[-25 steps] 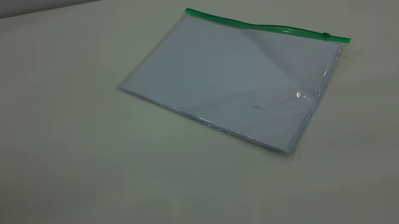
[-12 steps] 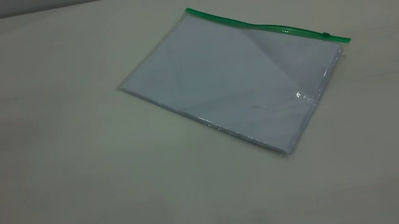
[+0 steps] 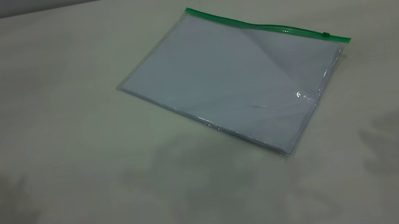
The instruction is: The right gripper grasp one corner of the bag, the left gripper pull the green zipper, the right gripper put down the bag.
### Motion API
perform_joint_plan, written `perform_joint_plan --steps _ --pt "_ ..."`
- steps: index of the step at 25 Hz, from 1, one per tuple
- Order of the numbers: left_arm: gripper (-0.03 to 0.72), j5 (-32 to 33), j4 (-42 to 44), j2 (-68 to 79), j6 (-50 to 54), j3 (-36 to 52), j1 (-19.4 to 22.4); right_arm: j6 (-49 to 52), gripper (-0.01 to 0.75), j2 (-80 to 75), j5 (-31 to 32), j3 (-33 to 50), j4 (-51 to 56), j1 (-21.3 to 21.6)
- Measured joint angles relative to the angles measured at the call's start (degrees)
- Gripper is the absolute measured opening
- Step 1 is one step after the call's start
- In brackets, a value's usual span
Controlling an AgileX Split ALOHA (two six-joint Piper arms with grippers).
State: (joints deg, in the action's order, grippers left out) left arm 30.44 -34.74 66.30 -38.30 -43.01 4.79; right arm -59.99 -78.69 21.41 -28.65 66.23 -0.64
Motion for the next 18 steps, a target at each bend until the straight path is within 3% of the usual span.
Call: perform_joint_plan --steps 3,7,13,18 --pt "0.398 -0.20 -8.41 6.22 -9.71 -2.49 0.00 -16.67 0.464 -10.95 -1.53 -2.01 15.20 0.00" --pt "0.430 -0.20 -18.92 12.13 -21.12 -3.93 0.00 -33.89 0.464 -24.76 1.71 -7.42 32.02 0.00" --pt "0.433 -0.80 -28.13 16.24 -30.84 -4.46 0.00 -39.15 0.464 -42.49 9.19 -18.59 35.62 1.19" --pt "0.435 -0.87 -29.35 17.81 -31.99 -4.46 0.00 -39.25 0.464 -51.71 14.21 -26.10 35.05 6.97"
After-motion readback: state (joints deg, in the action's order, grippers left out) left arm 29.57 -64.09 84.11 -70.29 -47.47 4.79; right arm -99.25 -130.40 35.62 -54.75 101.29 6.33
